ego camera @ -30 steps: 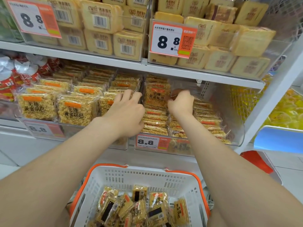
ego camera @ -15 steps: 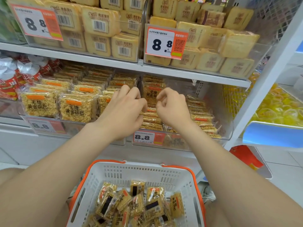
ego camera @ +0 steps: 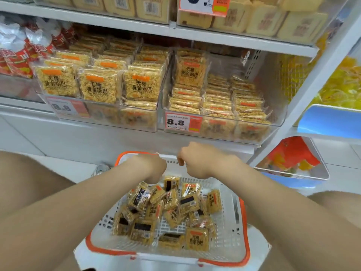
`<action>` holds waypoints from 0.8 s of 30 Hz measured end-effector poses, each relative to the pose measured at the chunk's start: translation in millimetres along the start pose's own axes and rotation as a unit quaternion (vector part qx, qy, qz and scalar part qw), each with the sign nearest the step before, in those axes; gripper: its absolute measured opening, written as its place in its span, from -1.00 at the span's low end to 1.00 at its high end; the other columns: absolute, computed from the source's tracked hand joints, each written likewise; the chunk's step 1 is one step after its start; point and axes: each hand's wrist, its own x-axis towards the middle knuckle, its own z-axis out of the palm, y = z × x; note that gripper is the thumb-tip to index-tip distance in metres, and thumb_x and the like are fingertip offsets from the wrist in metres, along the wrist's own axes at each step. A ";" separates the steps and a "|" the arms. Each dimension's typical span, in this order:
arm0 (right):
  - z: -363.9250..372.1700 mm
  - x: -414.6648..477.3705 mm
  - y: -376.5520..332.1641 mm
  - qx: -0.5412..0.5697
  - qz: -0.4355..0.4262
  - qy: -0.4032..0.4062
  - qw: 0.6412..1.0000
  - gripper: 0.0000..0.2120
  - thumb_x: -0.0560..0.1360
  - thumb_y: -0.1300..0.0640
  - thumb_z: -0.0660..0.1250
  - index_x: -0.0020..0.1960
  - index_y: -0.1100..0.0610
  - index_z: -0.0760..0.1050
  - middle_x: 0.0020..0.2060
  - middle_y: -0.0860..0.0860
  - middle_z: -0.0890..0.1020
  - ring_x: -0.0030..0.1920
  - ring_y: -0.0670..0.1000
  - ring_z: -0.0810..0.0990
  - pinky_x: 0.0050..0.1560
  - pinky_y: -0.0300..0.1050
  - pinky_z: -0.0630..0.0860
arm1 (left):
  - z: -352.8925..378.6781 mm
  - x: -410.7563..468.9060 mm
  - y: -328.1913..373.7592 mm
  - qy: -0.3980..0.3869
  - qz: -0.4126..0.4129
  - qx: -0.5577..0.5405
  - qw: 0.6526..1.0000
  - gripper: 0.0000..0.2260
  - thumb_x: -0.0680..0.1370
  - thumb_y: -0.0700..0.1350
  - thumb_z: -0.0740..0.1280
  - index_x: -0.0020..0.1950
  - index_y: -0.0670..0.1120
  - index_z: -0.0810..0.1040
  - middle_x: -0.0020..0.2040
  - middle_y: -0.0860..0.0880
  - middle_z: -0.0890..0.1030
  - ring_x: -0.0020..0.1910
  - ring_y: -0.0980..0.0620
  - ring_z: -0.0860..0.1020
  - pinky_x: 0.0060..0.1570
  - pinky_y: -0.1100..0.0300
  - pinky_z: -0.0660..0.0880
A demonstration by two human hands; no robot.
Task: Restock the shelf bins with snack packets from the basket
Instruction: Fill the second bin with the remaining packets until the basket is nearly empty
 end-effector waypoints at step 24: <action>22.0 56.5 -52.2 -0.058 -0.058 -0.104 0.991 -0.84 0.56 0.33 0.25 0.07 0.13 0.51 -0.18 0.02 0.51 -0.37 0.00 0.42 -0.44 -0.14 0.30 | 143.7 81.4 -30.9 -0.053 -0.092 -0.088 0.990 -0.47 0.65 0.05 0.33 0.60 -0.03 0.33 0.58 -0.16 0.24 0.54 -0.29 0.24 0.48 -0.24 0.31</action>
